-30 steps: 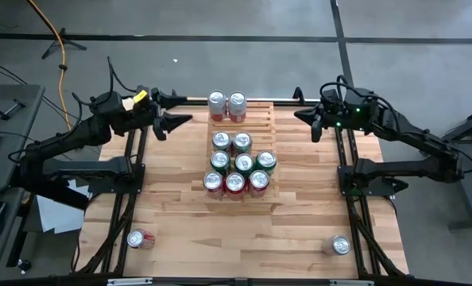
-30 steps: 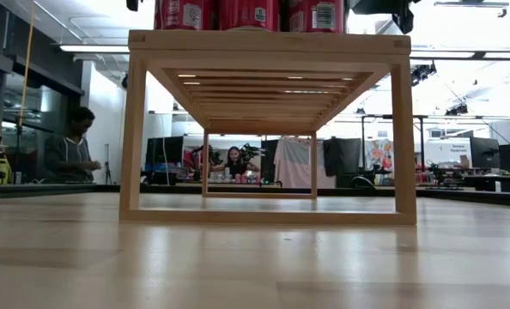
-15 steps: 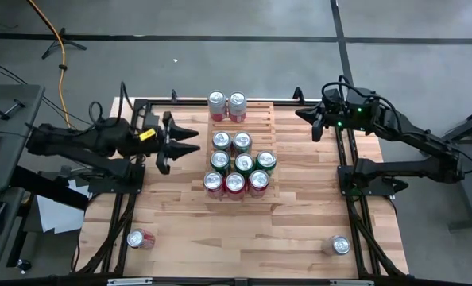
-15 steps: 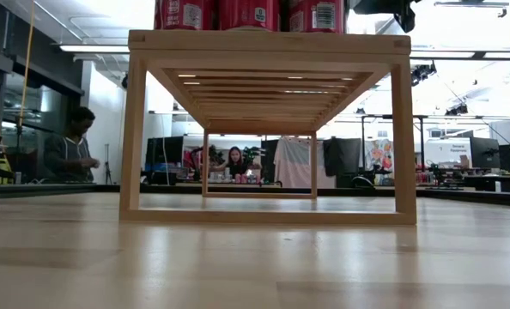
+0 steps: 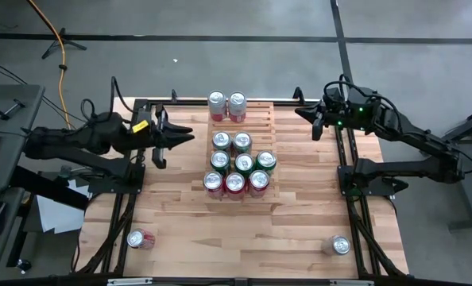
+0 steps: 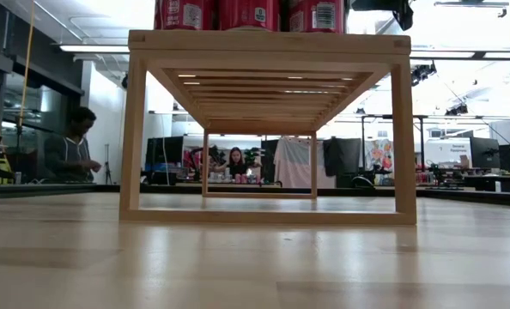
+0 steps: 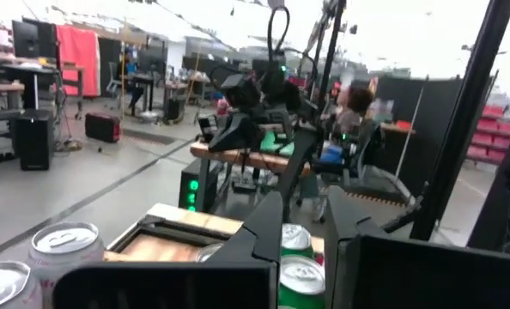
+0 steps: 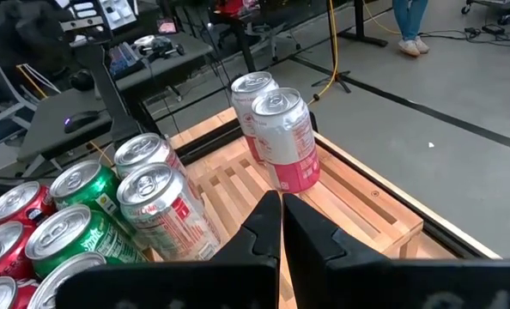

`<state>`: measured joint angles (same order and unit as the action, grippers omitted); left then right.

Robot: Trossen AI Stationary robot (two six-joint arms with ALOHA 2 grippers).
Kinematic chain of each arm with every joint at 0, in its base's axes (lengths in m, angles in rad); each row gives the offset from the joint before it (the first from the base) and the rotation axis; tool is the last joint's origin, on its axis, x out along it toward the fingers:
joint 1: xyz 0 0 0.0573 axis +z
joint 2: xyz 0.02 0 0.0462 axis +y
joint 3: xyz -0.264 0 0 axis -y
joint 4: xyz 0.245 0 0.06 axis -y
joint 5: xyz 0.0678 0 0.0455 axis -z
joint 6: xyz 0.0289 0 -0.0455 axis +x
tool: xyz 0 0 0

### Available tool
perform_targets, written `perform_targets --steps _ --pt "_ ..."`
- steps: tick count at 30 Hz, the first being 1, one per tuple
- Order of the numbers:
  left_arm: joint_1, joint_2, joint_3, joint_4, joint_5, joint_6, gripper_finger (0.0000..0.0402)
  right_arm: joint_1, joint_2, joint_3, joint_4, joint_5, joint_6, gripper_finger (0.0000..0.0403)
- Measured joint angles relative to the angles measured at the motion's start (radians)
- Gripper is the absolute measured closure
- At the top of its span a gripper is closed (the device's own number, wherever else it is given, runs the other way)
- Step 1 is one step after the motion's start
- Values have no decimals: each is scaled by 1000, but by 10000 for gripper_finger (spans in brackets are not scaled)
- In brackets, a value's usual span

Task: Place canned beverage on shelf
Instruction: Put the red-silver soda can on the shelf aligned with the other red-silver soda cans

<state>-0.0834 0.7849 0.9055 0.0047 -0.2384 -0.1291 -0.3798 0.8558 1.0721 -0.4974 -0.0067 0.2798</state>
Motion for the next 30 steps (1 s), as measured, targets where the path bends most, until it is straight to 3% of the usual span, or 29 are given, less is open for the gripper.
perform_targets --steps 10,20,30 --pt "5 -50 -309 431 -9 -103 401 0 -1 0 0 2 0 402" --pt "6 -183 -324 383 -63 0 401 0 -1 0 -1 1 0 402" --pt "5 -198 -324 338 -59 -1 401 0 -1 0 -1 -1 0 402"
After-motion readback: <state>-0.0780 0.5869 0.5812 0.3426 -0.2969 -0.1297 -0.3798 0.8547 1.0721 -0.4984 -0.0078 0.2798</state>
